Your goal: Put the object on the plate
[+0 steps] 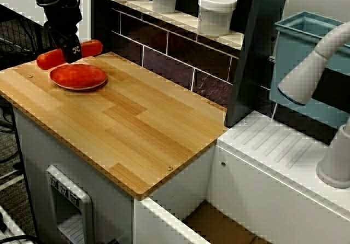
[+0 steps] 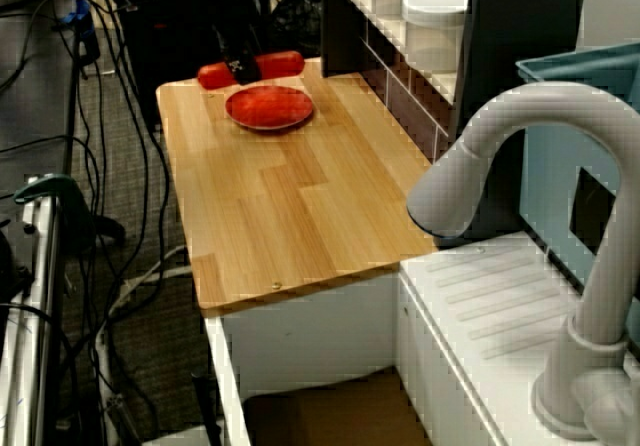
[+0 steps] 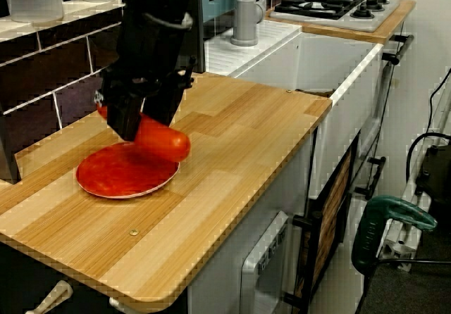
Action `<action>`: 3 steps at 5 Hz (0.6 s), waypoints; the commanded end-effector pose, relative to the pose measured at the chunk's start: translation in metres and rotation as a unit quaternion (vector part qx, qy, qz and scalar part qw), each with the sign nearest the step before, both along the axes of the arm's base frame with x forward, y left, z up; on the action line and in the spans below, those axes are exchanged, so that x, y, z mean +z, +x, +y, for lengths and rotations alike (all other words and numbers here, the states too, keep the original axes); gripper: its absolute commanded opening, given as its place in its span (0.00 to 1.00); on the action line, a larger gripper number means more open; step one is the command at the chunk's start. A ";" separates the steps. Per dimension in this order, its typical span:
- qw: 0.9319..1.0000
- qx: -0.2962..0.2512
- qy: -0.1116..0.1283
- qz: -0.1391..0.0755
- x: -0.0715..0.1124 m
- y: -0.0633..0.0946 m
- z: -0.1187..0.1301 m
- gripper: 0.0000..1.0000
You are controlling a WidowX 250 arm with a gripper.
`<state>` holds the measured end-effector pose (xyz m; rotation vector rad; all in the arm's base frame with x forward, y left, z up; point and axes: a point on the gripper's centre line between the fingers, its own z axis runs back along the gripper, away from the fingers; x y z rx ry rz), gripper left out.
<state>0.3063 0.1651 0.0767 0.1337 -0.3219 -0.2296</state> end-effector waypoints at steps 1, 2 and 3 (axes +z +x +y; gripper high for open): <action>1.000 0.009 0.007 -0.019 0.011 -0.003 0.018 0.00; 1.000 0.003 0.017 -0.012 0.005 0.001 0.015 0.00; 1.000 0.013 0.021 -0.003 0.000 0.002 0.014 0.00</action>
